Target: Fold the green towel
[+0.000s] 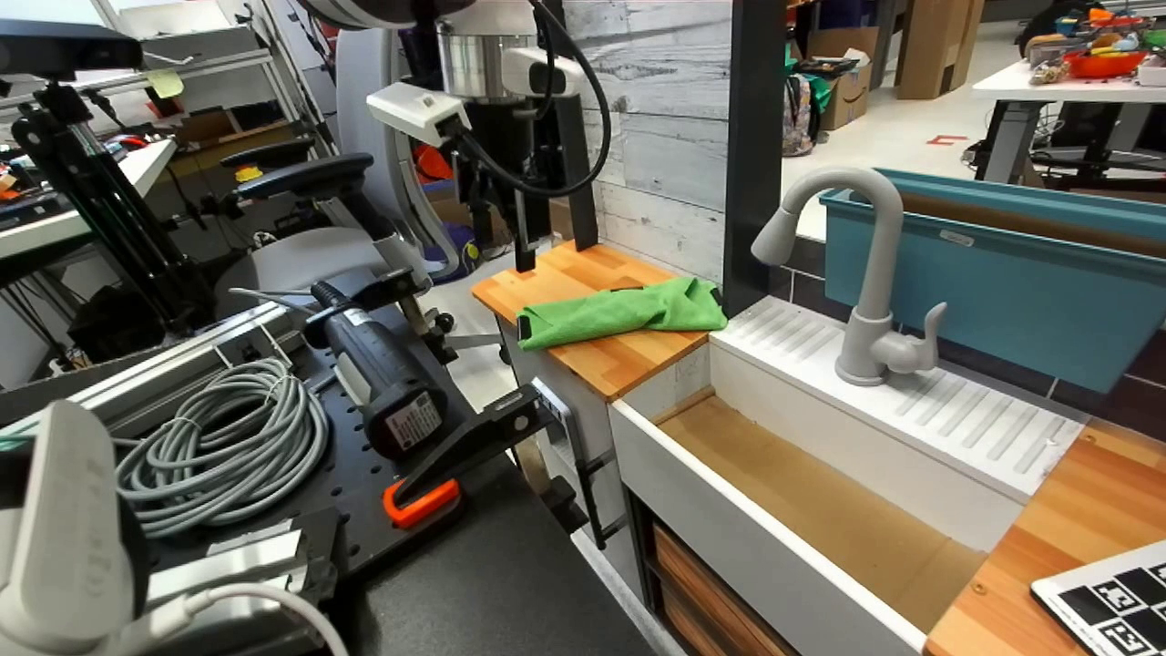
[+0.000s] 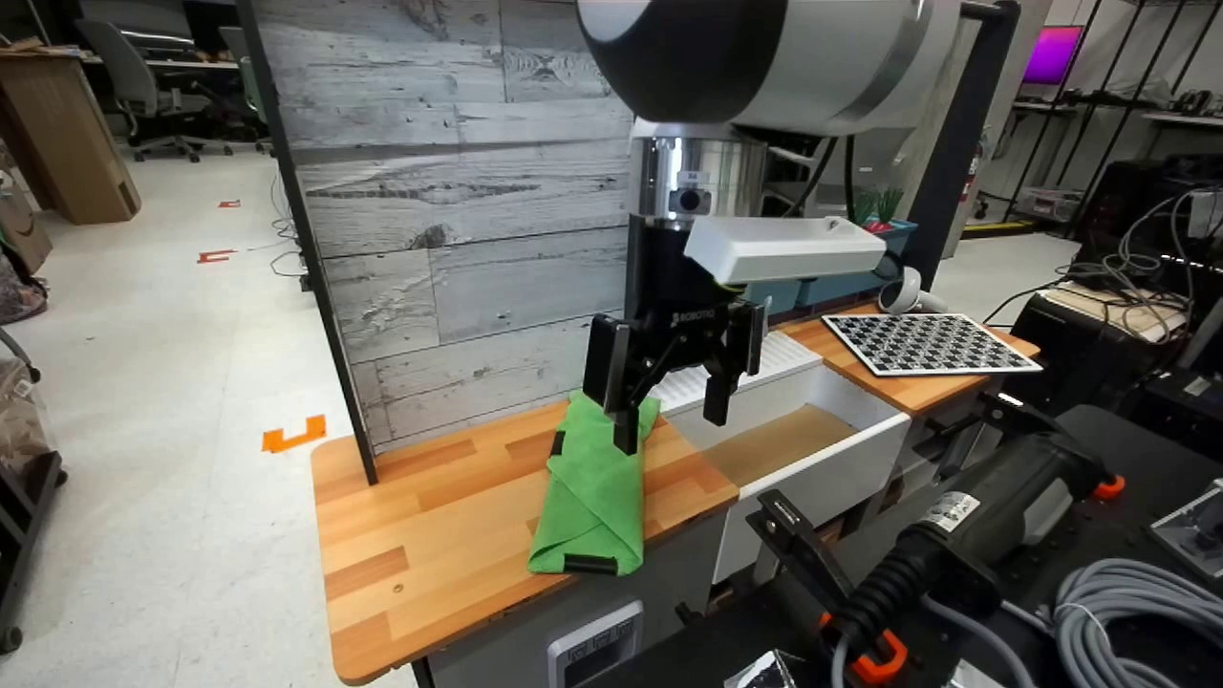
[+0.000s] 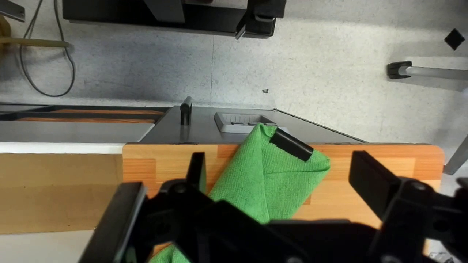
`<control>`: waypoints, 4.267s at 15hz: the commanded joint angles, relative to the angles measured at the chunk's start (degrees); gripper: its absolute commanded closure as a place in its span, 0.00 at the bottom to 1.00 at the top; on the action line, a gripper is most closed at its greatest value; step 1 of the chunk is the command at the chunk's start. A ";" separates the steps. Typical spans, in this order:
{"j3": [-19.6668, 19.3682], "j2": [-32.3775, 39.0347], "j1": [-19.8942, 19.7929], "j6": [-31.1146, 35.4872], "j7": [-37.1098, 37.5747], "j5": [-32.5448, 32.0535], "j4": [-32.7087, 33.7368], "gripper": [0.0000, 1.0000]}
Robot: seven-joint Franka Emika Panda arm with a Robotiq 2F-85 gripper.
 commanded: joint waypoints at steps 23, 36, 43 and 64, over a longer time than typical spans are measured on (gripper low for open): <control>-7.88 25.20 18.08 3.51 8.07 -21.66 19.90 0.00; -6.02 28.41 18.08 3.34 5.97 -22.83 23.88 0.95; -5.30 25.49 17.92 2.87 6.79 -22.06 21.76 1.00; -1.89 11.00 0.99 4.13 3.64 -15.29 14.10 1.00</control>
